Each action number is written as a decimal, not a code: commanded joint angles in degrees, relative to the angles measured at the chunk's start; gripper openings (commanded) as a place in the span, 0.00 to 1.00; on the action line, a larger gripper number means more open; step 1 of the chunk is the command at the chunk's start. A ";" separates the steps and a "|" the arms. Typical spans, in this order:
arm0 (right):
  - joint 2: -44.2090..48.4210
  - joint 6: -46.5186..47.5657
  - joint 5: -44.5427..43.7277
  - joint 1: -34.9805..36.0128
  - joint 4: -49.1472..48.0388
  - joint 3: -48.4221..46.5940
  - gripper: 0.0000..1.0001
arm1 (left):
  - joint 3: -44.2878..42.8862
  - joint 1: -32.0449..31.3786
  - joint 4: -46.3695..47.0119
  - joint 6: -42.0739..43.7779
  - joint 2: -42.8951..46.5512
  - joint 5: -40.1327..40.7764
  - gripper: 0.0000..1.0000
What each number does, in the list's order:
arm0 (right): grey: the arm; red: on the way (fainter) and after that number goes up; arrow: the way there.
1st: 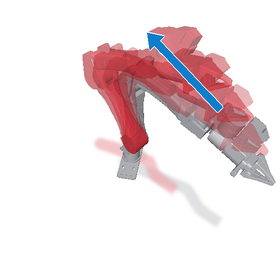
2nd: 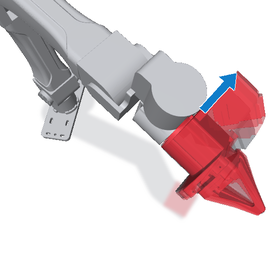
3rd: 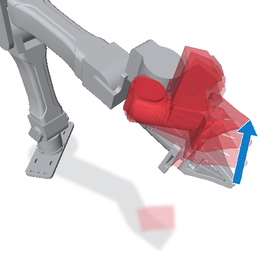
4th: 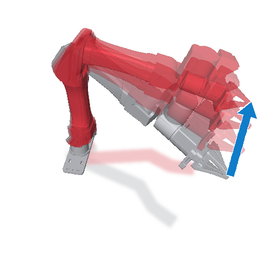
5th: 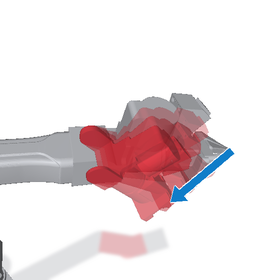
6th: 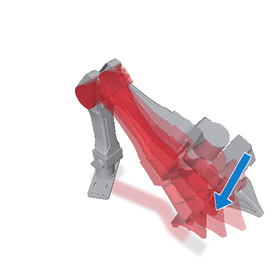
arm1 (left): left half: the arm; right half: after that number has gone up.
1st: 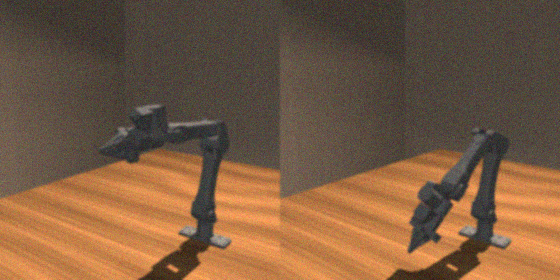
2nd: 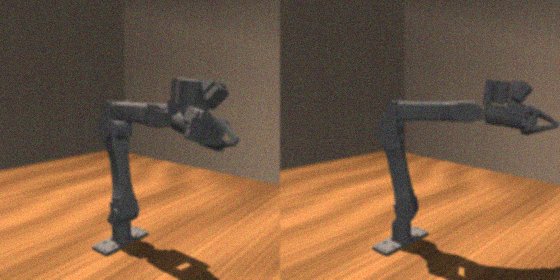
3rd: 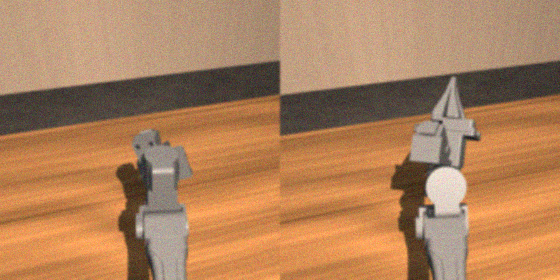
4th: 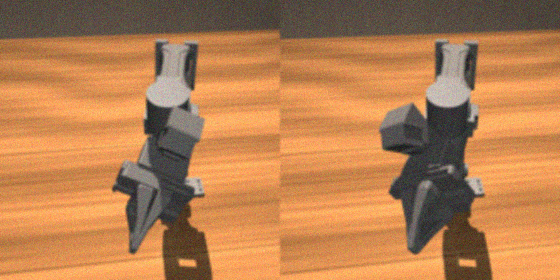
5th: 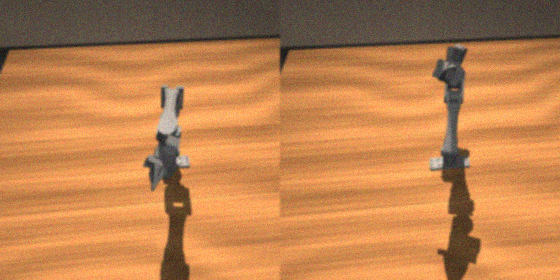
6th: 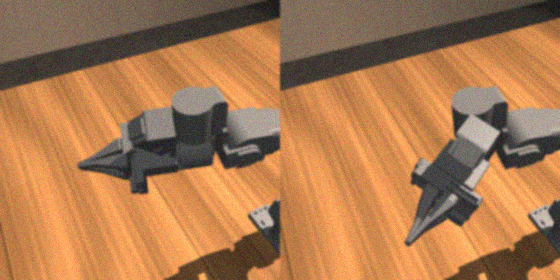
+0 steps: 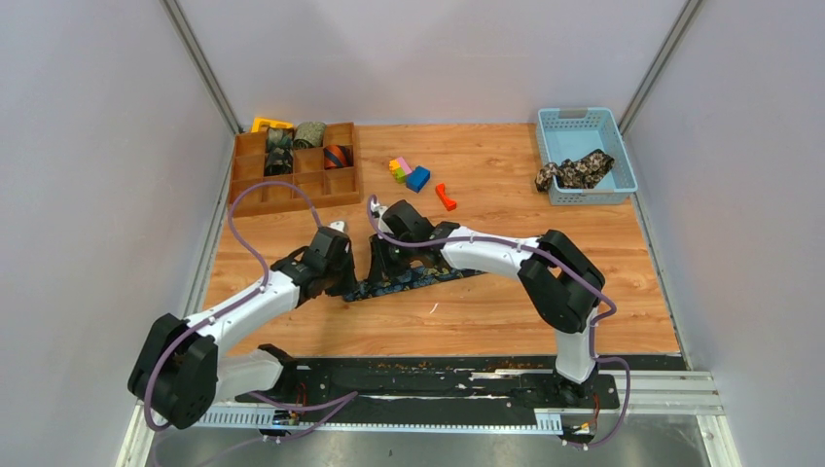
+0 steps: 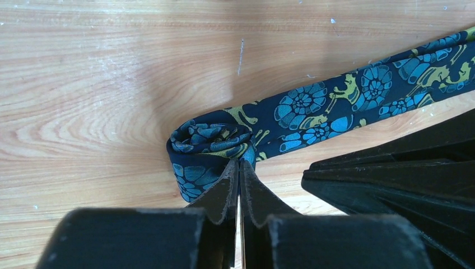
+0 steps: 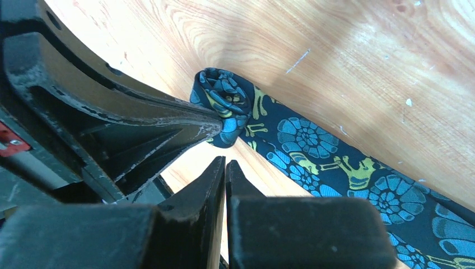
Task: Roll the ties
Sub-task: Roll the tie at the center of the board.
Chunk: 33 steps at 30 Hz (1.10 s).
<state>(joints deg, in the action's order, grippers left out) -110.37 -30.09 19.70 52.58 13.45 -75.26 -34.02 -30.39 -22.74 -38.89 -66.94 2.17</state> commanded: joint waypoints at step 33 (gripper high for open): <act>-4.14 -3.51 0.98 1.65 -2.36 -7.00 0.28 | 1.36 6.86 -3.58 5.55 20.61 5.26 0.74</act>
<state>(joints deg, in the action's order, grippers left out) -113.51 -33.17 21.10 53.89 12.58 -79.18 -32.32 -25.89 -25.98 -34.02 -48.75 6.17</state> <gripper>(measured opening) 0.265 0.636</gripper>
